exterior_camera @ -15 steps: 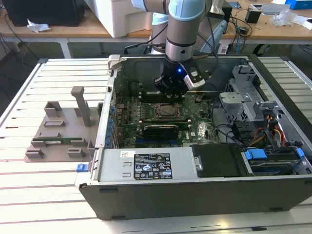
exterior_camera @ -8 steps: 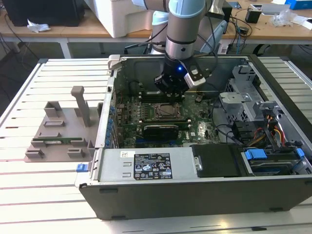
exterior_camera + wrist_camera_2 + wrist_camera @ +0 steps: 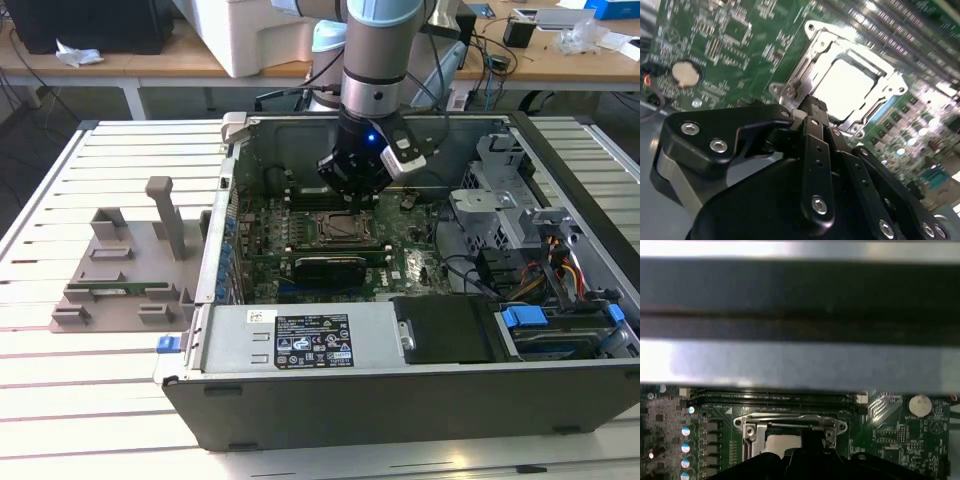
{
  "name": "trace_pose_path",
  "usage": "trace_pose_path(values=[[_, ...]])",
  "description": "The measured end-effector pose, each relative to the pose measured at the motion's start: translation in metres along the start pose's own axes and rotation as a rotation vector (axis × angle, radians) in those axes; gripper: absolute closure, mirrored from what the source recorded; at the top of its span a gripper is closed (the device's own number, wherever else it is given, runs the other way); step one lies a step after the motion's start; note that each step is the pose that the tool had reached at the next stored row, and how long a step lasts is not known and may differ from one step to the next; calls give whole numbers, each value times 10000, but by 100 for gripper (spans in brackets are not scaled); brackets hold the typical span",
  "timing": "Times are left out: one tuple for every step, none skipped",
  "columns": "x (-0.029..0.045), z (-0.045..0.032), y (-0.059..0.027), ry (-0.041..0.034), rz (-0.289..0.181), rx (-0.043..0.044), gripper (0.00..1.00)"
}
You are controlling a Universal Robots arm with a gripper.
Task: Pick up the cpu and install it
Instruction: 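Install the first cpu locking lever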
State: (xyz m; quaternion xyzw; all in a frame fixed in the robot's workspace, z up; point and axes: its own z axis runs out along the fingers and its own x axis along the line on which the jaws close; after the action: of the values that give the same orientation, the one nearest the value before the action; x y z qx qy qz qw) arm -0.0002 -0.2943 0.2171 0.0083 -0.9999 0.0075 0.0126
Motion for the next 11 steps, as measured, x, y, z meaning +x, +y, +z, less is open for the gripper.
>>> trace_pose_path(values=[[0, 0, -16, 2, 2, 61, 89], [1, 1, -45, 4, 5, 174, 89], [1, 1, -77, 5, 6, 247, 89], [2, -10, -86, 6, 7, 249, 89], [3, -27, -87, 5, 9, 247, 89], [3, -46, -87, 4, 8, 247, 89], [4, -75, -88, 2, 7, 248, 89], [4, -98, -88, 1, 7, 247, 89], [5, -129, -89, 2, 7, 248, 89], [6, -157, -89, 1, 7, 247, 89], [7, -204, -89, 1, 7, 247, 89]])
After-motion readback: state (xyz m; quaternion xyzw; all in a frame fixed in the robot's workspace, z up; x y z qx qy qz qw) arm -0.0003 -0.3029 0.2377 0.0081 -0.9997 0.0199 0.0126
